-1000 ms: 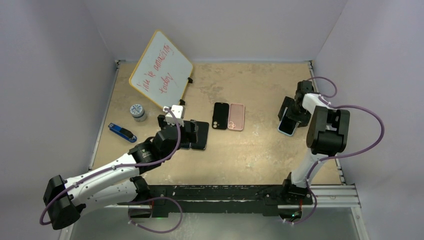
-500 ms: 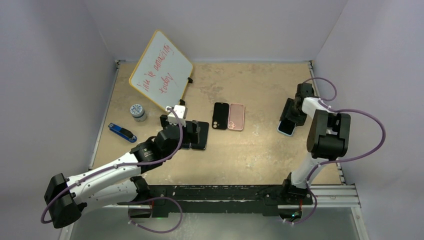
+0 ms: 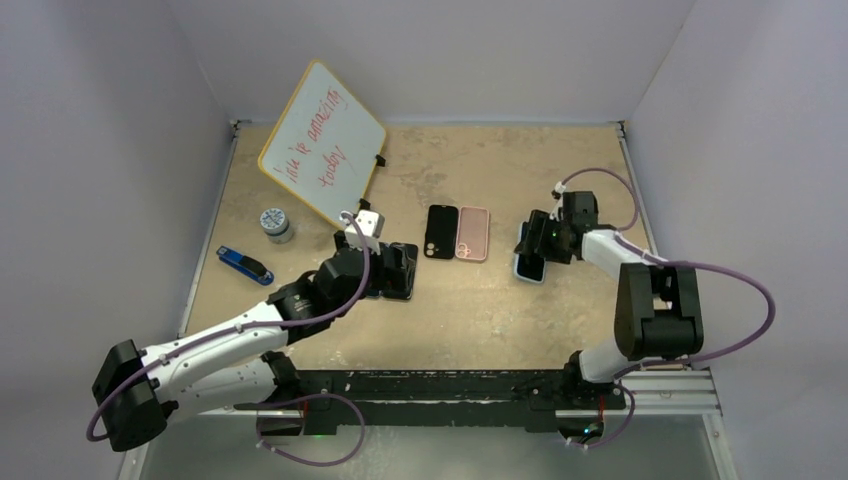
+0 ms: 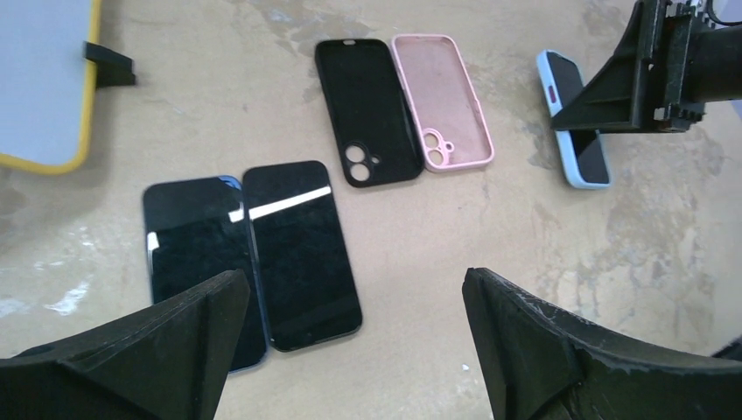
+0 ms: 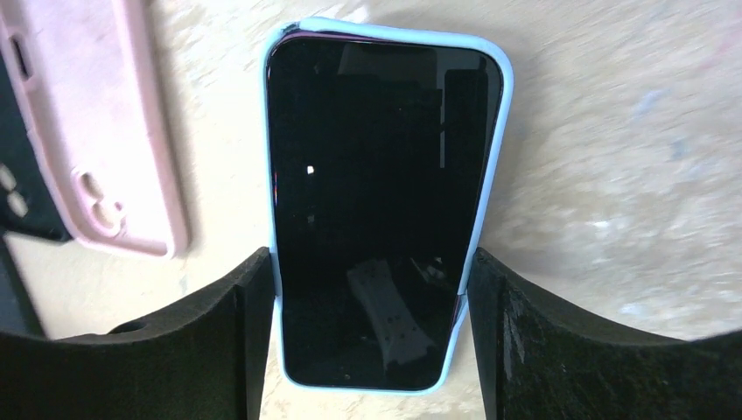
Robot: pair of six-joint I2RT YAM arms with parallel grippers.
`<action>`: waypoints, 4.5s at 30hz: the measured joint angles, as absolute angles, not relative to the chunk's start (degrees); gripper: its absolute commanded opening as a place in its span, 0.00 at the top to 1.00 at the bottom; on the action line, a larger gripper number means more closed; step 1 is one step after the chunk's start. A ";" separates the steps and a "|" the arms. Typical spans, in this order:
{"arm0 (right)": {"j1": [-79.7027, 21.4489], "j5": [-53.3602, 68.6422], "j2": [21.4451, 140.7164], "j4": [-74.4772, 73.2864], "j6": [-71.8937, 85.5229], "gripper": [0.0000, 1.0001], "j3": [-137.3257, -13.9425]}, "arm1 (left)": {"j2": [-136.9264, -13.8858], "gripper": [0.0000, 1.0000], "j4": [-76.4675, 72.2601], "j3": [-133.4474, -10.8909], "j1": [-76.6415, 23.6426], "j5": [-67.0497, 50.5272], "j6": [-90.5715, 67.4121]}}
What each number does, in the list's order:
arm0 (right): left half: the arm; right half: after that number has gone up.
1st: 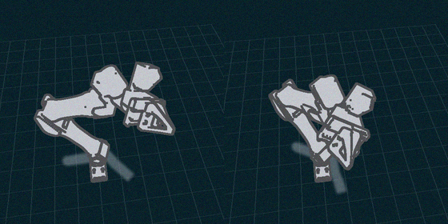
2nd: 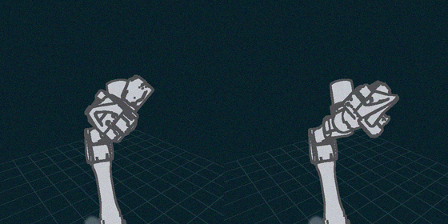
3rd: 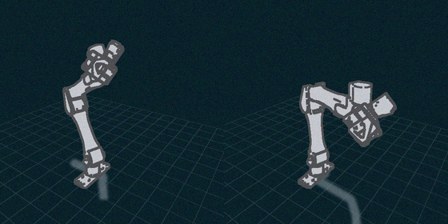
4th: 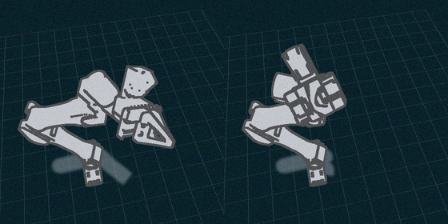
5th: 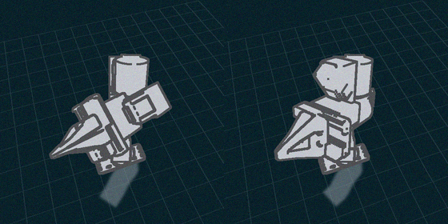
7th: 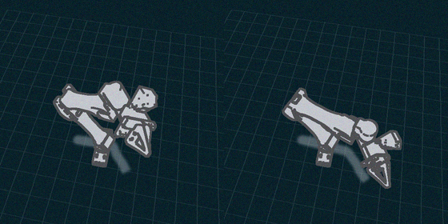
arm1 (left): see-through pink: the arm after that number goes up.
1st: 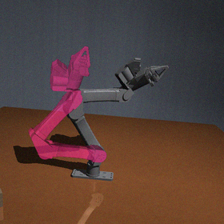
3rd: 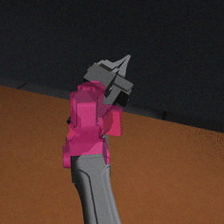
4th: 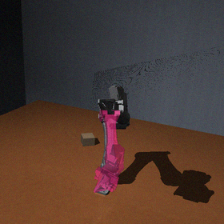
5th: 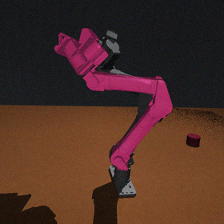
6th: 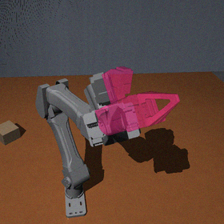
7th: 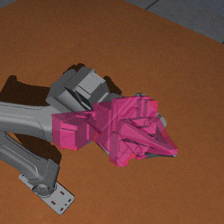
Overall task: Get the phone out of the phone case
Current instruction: Pick up the phone at the center of the board, then remove the phone case from the phone.
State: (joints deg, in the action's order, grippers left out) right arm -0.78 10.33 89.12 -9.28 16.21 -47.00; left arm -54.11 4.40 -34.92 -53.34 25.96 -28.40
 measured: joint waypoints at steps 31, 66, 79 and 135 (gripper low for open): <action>-21.80 28.18 60.36 24.77 23.59 0.90 -21.96 | -79.55 0.16 -6.17 -48.66 -53.32 9.69 -42.74; -26.26 26.63 51.03 36.71 26.00 0.01 -18.17 | -68.93 1.00 -26.61 -28.45 -48.71 7.99 -51.99; -27.09 31.68 56.90 53.36 37.74 0.01 -14.31 | -52.25 1.00 -40.82 -16.23 -48.71 17.89 -58.13; -38.00 38.54 62.52 71.79 26.74 0.88 -14.33 | -53.98 1.00 -47.44 -20.56 -43.46 1.61 -68.75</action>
State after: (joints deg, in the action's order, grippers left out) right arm -38.00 38.54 62.52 71.79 26.74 -14.33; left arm -53.98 -47.44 -20.56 -43.46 1.61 -68.75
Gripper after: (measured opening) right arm 0.029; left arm 0.162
